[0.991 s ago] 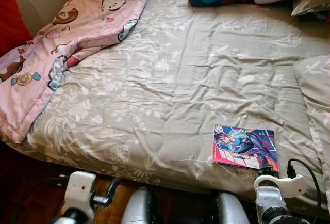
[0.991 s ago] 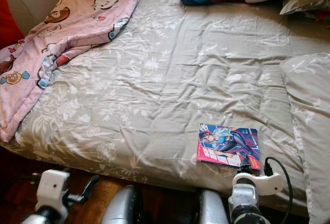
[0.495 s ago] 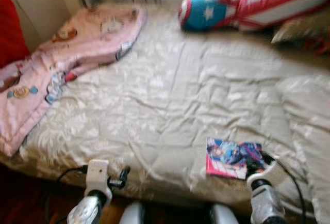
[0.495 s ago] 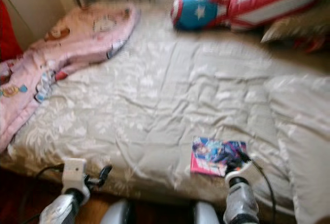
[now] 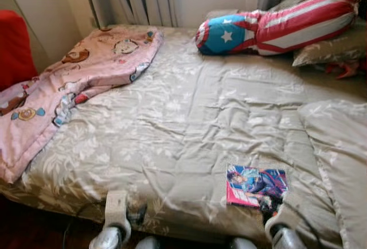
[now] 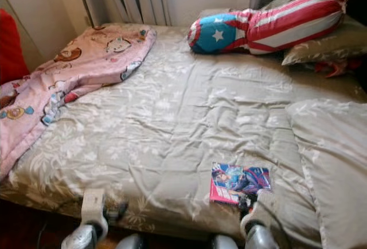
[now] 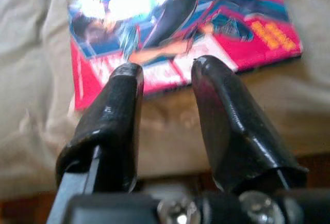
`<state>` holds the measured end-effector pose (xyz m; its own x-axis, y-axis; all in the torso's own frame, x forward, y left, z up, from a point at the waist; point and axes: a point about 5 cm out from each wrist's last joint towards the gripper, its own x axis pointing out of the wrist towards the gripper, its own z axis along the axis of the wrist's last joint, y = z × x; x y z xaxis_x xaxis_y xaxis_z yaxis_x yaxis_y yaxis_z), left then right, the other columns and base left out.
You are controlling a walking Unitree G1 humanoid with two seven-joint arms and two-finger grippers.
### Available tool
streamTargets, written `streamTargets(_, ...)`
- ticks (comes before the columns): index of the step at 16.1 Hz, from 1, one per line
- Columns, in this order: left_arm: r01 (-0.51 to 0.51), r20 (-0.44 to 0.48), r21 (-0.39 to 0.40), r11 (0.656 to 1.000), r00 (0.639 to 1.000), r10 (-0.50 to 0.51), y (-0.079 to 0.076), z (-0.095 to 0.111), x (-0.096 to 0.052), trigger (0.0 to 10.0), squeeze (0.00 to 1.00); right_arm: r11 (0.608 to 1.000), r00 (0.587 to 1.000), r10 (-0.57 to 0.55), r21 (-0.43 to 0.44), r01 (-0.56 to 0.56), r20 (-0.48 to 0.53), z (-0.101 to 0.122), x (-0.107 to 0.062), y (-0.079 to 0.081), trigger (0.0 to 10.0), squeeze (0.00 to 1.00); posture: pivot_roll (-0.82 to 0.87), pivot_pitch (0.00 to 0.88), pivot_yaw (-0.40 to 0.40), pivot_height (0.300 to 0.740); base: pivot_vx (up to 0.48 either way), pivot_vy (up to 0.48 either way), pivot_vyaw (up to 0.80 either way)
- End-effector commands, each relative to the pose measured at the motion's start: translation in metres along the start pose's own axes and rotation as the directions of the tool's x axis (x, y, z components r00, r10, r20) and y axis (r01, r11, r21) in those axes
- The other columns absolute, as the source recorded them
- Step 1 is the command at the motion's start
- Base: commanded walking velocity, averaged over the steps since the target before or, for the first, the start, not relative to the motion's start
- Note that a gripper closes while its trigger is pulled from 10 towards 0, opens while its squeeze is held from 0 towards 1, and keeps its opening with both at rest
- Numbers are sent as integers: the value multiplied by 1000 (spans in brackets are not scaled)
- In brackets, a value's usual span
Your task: Clean up the room
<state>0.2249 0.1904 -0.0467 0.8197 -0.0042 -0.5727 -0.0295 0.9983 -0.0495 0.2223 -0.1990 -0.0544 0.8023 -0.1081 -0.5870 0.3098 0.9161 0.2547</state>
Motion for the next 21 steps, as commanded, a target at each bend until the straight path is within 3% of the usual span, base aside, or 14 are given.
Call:
streamTargets(1, -18, -29, 38, 999, 999, 19, 5, -5, 0, 10000, 0, 999, 999, 0, -32, -2, -33, -3, 0, 1, 10000, 0, -12, 0, 7, 709, 0, 0, 0)
streamTargets(4, -47, -114, 38, 998, 992, 51, 8, -21, -3, 10000, 0, 998, 997, -21, -60, 17, -73, -7, -1, -3, 10000, 0, -21, 0, 2, 740, 0, 0, 0)
streamTargets(9, -70, -156, 10, 997, 985, 71, 7, -28, -5, 10000, 0, 993, 989, -15, -115, -2, -146, -20, -4, 0, 10000, 0, -33, 0, 3, 740, 0, 0, 0)
streamTargets(19, -91, -167, -4, 996, 982, 89, 8, -27, -4, 10000, 0, 981, 971, -79, -190, 36, -224, -42, -16, -16, 10000, 0, -37, 0, 8, 740, 0, 0, 0)
streamTargets(21, -86, -175, 0, 996, 981, 85, 7, -29, -4, 10000, 0, 980, 968, -86, -196, 39, -234, -44, -18, -20, 10000, 0, -36, 0, 6, 740, 0, 0, 747)
